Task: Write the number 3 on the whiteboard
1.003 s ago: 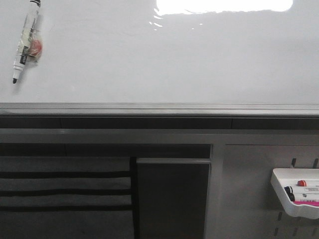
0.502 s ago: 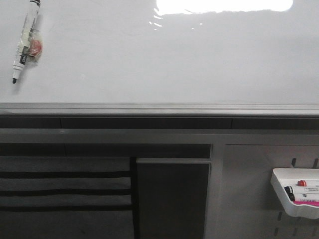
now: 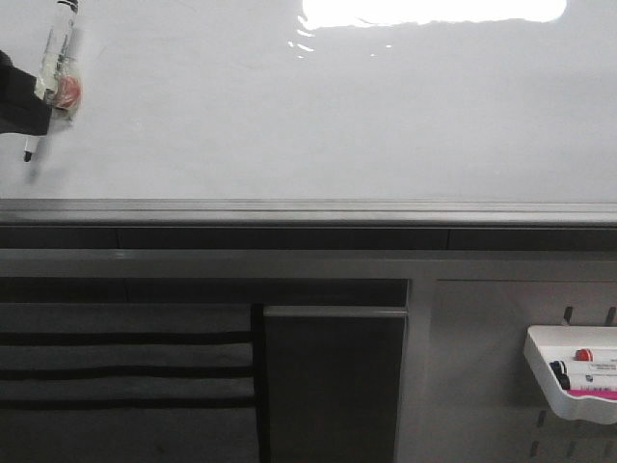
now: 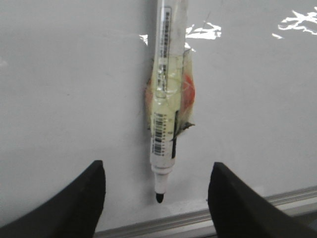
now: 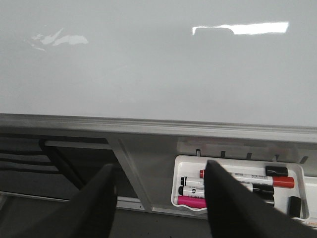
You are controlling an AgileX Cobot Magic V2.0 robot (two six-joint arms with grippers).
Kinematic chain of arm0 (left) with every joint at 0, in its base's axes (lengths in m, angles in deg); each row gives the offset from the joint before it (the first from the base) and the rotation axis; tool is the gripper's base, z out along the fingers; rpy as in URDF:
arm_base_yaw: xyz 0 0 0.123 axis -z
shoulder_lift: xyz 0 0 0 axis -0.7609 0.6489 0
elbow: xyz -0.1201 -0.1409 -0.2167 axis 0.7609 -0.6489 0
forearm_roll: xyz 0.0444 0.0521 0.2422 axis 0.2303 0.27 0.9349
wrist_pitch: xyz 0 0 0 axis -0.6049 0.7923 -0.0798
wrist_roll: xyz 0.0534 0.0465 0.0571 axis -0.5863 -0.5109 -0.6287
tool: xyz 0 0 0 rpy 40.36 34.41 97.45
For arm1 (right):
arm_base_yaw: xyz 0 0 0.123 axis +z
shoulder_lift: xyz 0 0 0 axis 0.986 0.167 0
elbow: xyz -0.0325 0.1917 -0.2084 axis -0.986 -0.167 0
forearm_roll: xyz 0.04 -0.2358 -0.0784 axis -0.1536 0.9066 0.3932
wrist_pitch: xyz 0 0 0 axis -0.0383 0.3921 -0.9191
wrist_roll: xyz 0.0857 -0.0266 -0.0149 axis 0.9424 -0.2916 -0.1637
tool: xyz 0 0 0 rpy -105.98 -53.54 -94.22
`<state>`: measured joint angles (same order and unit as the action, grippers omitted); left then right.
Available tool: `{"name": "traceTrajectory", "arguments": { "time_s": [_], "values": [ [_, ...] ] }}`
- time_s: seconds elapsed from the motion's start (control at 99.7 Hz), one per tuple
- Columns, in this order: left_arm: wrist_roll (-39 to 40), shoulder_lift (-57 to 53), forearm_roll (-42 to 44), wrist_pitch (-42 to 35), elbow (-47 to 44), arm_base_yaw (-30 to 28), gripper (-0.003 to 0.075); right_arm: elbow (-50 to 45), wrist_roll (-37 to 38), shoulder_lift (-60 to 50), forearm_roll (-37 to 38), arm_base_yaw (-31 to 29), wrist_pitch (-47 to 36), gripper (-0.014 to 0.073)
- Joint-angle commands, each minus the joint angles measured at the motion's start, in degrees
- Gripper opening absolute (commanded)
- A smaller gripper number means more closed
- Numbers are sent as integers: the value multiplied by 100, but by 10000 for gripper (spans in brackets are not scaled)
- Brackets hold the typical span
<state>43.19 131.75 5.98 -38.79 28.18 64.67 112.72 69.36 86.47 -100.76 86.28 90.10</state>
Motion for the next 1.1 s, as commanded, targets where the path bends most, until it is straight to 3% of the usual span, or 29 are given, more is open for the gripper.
{"name": "traceTrajectory", "arguments": {
  "time_s": [0.0,0.562,0.722,0.732,0.762,1.093],
  "values": [
    [-1,94,-47,-489,318,-16,420,205,-54,50,-19,-43,-378,355],
    [-1,628,202,-976,547,-16,406,205,-54,50,-19,-43,-378,355],
    [-1,689,202,-1026,547,-16,267,205,-54,50,-19,-43,-378,355],
    [-1,687,202,-1026,547,-16,197,205,-54,50,-19,-43,-353,355],
    [-1,687,202,-1029,547,-16,176,205,-54,50,-19,-43,-353,355],
    [-1,565,202,-950,547,-5,24,205,-54,50,-19,-43,-341,355]
  ]
}}
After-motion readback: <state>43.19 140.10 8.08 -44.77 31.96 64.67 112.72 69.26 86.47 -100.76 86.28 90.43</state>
